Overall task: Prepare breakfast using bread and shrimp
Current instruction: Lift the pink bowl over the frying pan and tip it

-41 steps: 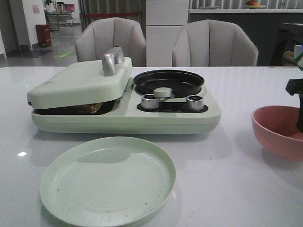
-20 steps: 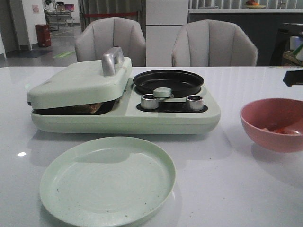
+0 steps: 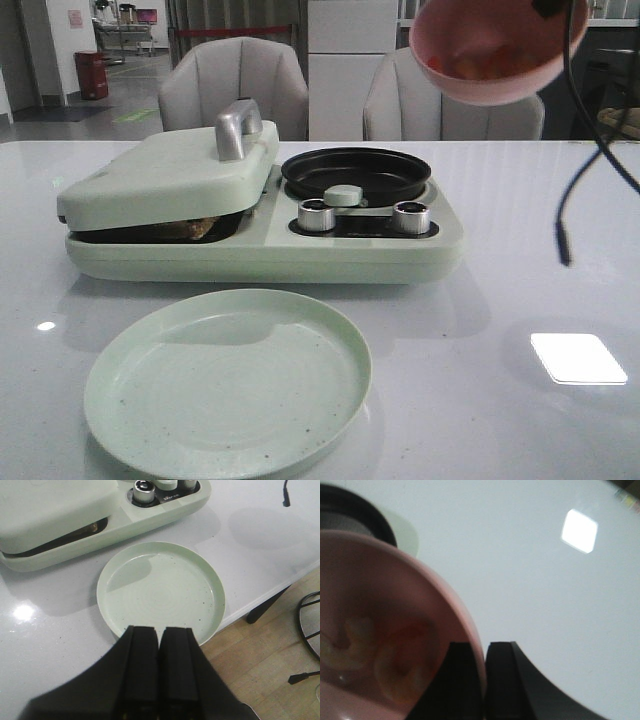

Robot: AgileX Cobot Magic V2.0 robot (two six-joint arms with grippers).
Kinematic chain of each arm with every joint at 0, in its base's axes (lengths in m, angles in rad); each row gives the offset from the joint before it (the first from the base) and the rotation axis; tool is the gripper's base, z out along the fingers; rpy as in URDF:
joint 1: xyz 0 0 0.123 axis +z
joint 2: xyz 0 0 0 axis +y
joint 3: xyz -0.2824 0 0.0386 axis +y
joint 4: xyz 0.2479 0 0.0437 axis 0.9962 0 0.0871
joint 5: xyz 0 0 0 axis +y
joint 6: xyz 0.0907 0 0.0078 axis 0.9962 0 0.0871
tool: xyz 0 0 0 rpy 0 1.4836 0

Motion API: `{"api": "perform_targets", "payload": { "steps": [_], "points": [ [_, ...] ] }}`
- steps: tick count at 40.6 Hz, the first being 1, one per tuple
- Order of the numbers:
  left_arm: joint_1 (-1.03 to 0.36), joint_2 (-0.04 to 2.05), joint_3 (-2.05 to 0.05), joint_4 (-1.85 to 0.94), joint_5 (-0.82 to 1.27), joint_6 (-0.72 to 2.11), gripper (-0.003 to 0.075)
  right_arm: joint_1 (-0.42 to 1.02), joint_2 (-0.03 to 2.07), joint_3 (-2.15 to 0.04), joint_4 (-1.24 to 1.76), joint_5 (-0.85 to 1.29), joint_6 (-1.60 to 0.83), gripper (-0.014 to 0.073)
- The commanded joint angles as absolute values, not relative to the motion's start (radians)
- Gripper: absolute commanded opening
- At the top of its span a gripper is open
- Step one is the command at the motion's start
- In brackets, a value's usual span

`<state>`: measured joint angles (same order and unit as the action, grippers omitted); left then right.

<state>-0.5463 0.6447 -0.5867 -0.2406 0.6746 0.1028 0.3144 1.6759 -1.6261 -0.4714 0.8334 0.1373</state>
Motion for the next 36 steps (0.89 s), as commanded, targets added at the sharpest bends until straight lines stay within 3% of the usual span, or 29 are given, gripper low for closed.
{"api": "perform_targets", "payload": {
  "steps": [1,11,23,36],
  "points": [
    [-0.556,0.641,-0.616,-0.259,0.61,0.092,0.0101,0.413,1.676,-1.734,-0.793,0.819,0.27,0.0045],
    [-0.556,0.641,-0.616,-0.259,0.61,0.092,0.0102,0.584,1.835,-1.804,-1.313,0.917,0.475,0.0045],
    [-0.556,0.641,-0.616,-0.259,0.61,0.092,0.0101,0.678,2.049,-1.804,-1.812,1.122,0.666,0.0045],
    [-0.556,0.641,-0.616,-0.259,0.61,0.092,0.0101,0.689,2.091,-1.823,-1.812,1.108,0.638,0.0045]
  ]
}}
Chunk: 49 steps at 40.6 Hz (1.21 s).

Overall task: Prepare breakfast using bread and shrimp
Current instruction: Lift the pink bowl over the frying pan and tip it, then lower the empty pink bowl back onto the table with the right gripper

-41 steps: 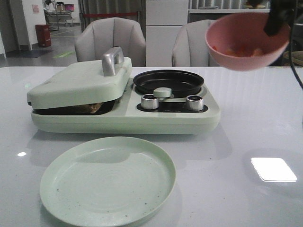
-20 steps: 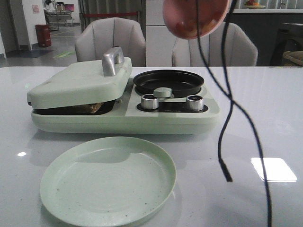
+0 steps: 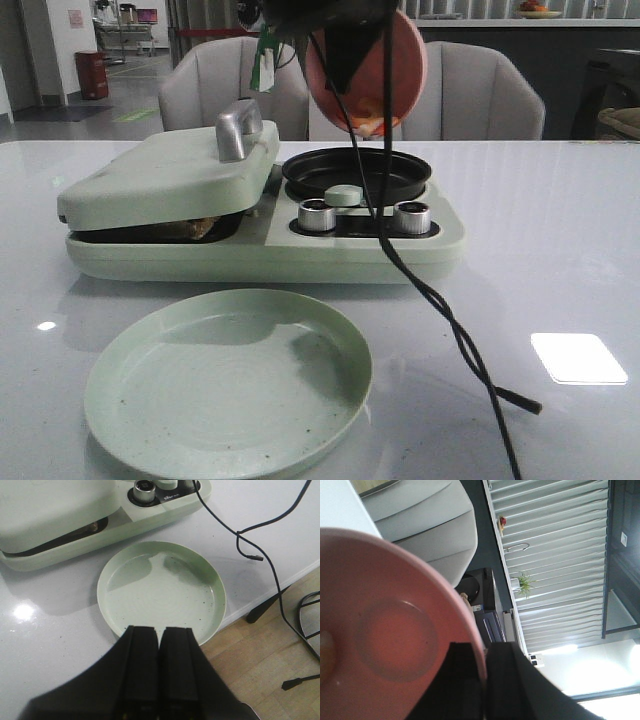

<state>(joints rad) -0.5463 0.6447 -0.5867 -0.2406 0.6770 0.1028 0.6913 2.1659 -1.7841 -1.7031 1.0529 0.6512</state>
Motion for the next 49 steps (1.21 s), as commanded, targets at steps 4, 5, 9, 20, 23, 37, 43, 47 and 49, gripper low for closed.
{"api": "perform_targets", "payload": {
  "steps": [4,5,9,20,23,37,43,47,49],
  "points": [
    [-0.556,0.641,-0.616,-0.259,0.61,0.092,0.0101,0.689,2.091,-1.833,-1.812,1.127,0.595,0.0045],
    [-0.556,0.641,-0.616,-0.259,0.61,0.092,0.0101,0.689,2.091,-1.84,-1.812,1.131,0.595,0.0045],
    [-0.556,0.641,-0.616,-0.259,0.61,0.092,0.0101,0.689,2.091,-1.872,-1.812,1.139,0.594,0.0045],
    [-0.556,0.641,-0.616,-0.259,0.61,0.092,0.0101,0.69,2.091,-1.971,-1.812,1.143,0.542,0.0045],
    [-0.556,0.641,-0.616,-0.259,0.61,0.092,0.0101,0.69,2.091,-1.972,-1.812,1.136,0.542,0.0045],
    [-0.556,0.641,-0.616,-0.259,0.61,0.092,0.0101,0.69,2.184,-1.971,-1.794,1.142,0.539,0.0045],
    [-0.556,0.641,-0.616,-0.259,0.61,0.092,0.0101,0.69,2.193,-1.971,-1.793,1.132,0.538,0.0045],
    [-0.556,0.641,-0.616,-0.259,0.61,0.092,0.0102,0.69,2.188,-1.971,-1.798,1.144,0.538,0.0045],
    [-0.556,0.641,-0.616,-0.259,0.61,0.092,0.0101,0.69,2.183,-1.971,-1.797,1.151,0.538,0.0045]
  ]
}}
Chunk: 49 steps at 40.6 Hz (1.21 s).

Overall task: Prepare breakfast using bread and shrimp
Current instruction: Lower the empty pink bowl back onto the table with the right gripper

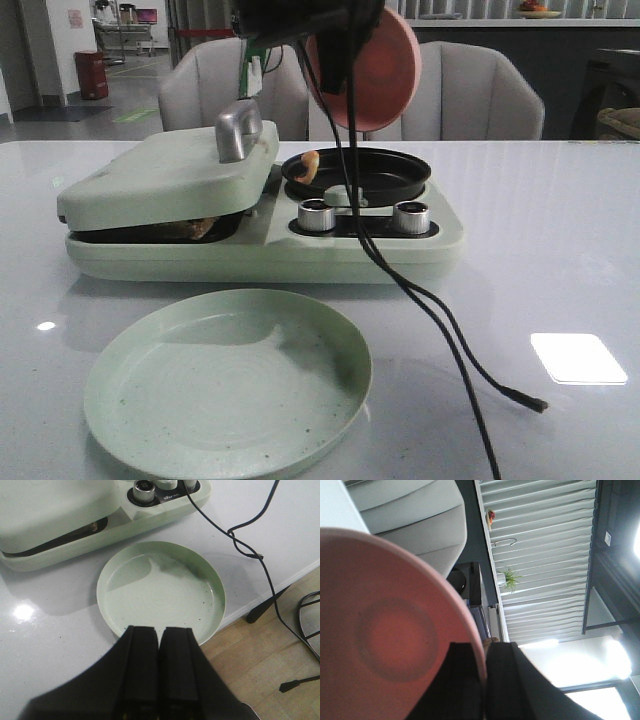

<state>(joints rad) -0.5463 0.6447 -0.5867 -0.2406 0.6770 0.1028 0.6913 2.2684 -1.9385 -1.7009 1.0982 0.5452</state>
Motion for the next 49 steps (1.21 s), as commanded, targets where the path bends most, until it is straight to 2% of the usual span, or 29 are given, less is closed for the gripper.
{"api": "perform_targets", "payload": {
  "steps": [1,11,17,21,26,36,44,49],
  "points": [
    [-0.556,0.641,-0.616,-0.259,0.61,0.092,0.0101,0.69,2.179,-1.971,-1.797,1.153,0.538,0.0045],
    [-0.556,0.641,-0.616,-0.259,0.61,0.092,0.0101,0.685,2.045,-1.971,-1.56,1.196,0.518,0.0044],
    [-0.556,0.641,-0.615,-0.257,0.61,0.092,0.0102,0.627,1.902,-1.969,-1.173,1.236,0.437,0.0044],
    [-0.556,0.641,-0.615,-0.253,0.61,0.092,0.0102,0.536,1.804,-1.924,-0.891,1.227,0.398,0.0044],
    [-0.556,0.641,-0.615,-0.253,0.61,0.092,0.0102,0.4,1.691,-1.777,-0.658,1.19,0.316,0.0044],
    [-0.556,0.641,-0.615,-0.253,0.61,0.092,0.0101,0.105,1.524,-1.404,-0.373,1.049,0.175,0.0044],
    [-0.556,0.641,-0.615,-0.253,0.61,0.092,0.0101,-0.094,1.505,-1.168,-0.106,0.89,0.05,0.0044],
    [-0.556,0.641,-0.615,-0.253,0.61,0.092,0.0101,-0.151,1.521,-1.019,0.052,0.727,-0.014,0.0044]
  ]
}}
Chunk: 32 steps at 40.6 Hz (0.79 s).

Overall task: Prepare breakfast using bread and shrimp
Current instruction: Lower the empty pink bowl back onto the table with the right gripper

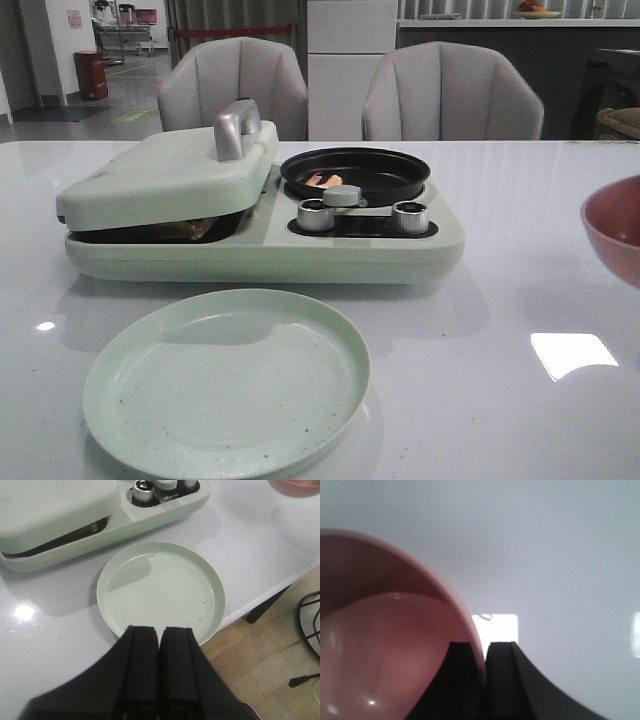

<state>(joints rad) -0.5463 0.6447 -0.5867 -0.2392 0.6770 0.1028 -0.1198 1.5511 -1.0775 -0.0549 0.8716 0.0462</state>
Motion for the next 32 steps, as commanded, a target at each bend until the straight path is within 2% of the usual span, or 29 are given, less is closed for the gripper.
{"api": "perform_targets", "payload": {
  "steps": [1,6,11,20,23,32],
  "points": [
    [-0.556,0.641,-0.615,-0.253,0.61,0.092,0.0101,-0.151,1.525,-0.998,0.068,0.7,-0.032,0.0044],
    [-0.556,0.641,-0.615,-0.253,0.61,0.092,0.0101,-0.149,1.563,-0.918,0.134,0.567,-0.049,0.0045],
    [-0.556,0.641,-0.615,-0.253,0.61,0.092,0.0101,-0.149,1.594,-0.914,0.177,0.538,-0.049,0.0071],
    [-0.556,0.641,-0.615,-0.255,0.616,0.092,0.0101,-0.149,1.589,-0.919,0.177,0.508,-0.049,0.0367],
    [-0.556,0.641,-0.615,-0.257,0.617,0.092,0.0101,-0.149,1.567,-0.931,0.177,0.526,-0.049,0.0427],
    [-0.556,0.641,-0.615,-0.256,0.635,0.092,0.0101,-0.094,1.354,-0.946,0.173,0.585,-0.059,0.043]
  ]
}}
